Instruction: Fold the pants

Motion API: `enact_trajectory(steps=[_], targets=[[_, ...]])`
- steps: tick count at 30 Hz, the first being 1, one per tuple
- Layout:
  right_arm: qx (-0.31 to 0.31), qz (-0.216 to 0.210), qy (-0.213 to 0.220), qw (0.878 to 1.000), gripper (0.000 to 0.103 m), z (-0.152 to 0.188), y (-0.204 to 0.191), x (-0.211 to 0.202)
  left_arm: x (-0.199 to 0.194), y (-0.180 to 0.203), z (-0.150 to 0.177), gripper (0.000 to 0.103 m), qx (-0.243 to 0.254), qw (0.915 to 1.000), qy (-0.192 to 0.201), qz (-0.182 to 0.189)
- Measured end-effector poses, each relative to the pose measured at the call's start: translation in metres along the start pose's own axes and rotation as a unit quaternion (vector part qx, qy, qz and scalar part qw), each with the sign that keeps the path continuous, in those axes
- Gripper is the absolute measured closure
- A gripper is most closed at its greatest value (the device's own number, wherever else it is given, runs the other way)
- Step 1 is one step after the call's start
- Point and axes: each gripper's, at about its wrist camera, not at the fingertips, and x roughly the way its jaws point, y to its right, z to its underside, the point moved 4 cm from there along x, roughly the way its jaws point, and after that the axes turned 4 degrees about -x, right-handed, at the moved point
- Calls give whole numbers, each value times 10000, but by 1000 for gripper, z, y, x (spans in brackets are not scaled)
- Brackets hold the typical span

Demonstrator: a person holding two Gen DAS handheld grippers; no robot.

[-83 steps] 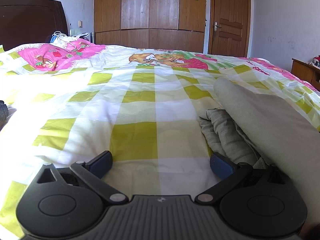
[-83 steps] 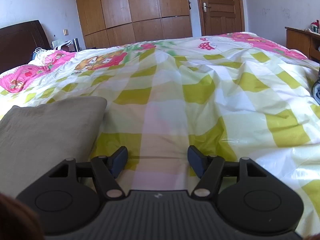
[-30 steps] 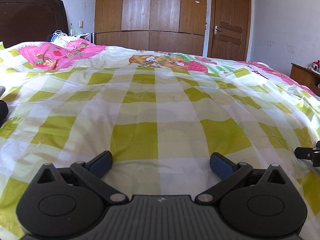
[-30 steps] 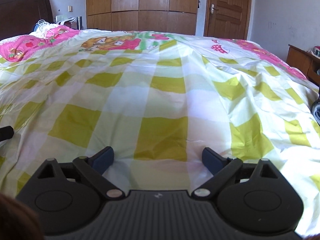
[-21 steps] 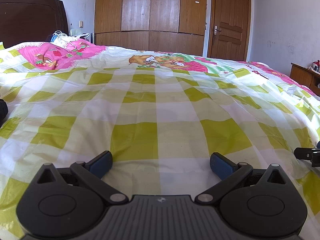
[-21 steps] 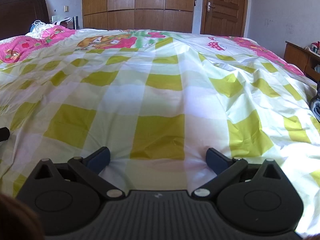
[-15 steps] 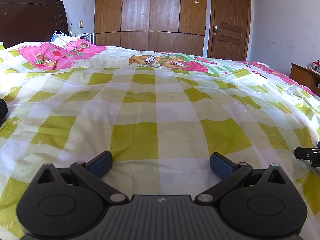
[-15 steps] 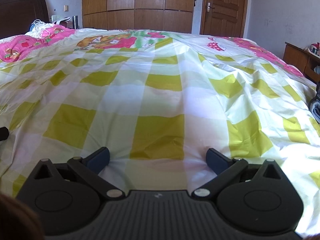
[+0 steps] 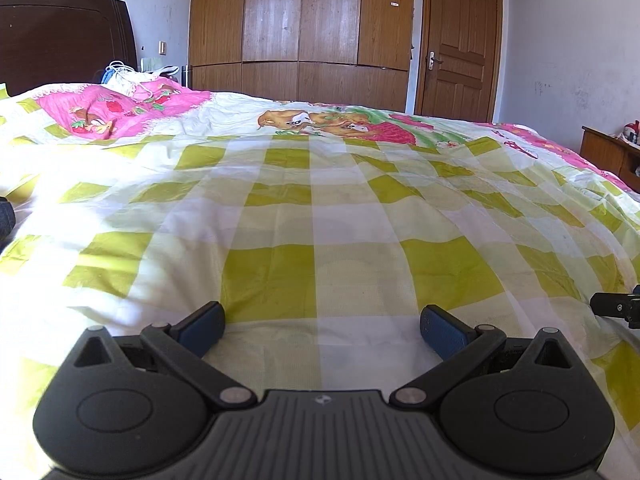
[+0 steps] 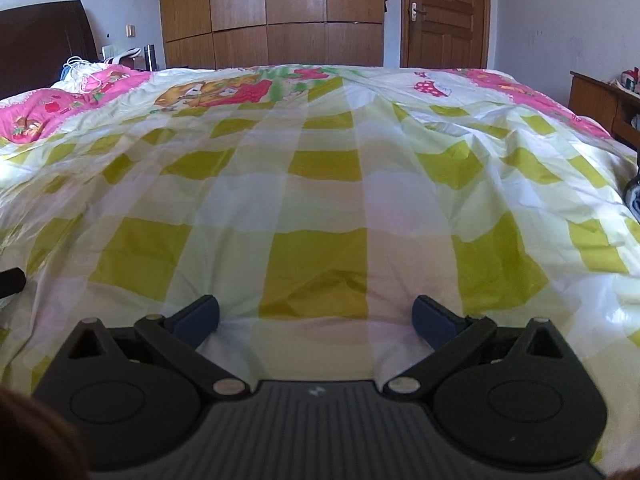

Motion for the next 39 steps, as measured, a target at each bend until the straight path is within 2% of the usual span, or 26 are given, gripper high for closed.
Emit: enact_trajectory(steps=[39], targets=[[97, -148, 78, 9998, 1, 2, 5, 0, -1, 1, 0, 0, -24, 10000, -22, -21]])
